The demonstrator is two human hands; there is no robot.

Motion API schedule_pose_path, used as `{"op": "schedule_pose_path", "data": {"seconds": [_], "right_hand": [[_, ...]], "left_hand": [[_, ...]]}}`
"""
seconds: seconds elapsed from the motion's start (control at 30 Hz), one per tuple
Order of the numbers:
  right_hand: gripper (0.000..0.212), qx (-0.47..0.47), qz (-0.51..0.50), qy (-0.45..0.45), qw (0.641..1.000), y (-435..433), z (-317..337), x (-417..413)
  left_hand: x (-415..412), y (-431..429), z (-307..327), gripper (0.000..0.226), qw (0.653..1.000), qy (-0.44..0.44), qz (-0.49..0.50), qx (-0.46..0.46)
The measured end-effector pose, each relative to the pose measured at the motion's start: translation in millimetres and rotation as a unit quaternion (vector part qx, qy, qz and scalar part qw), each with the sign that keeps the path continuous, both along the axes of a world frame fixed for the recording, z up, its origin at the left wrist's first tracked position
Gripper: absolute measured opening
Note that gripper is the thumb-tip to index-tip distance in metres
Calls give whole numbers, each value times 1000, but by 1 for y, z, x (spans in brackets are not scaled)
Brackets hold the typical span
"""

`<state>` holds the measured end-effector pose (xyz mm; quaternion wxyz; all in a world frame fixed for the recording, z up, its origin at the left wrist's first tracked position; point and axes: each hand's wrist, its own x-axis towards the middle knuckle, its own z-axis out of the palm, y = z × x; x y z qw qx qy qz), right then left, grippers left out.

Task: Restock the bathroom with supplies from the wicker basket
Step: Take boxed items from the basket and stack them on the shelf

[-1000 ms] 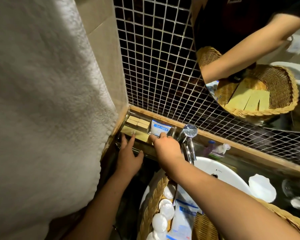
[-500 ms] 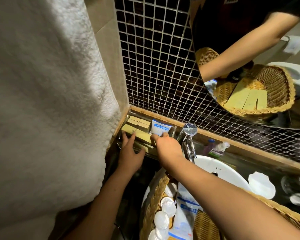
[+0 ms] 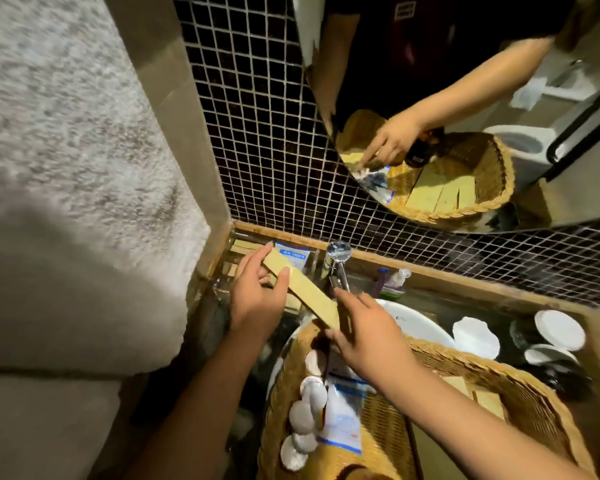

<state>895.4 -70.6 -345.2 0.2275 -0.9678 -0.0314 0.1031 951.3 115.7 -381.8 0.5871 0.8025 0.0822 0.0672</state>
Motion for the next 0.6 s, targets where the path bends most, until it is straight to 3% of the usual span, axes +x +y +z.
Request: {"op": "schedule_pose_path", "data": {"seconds": [0.13,0.33,0.6], "right_hand": [[70,-10,-7,19,1000,-33,9,-40],[37,12,-74,99,992,-74,-9,-79],[43,-15,-105,260,960,-114,-55,-118]], "left_hand": [[-17,-48,17,48,993,15,-112,-40],[-48,-116,5,45,947,27,-316,52],[-87,-155,-42,49,900,107,-394,153]]}}
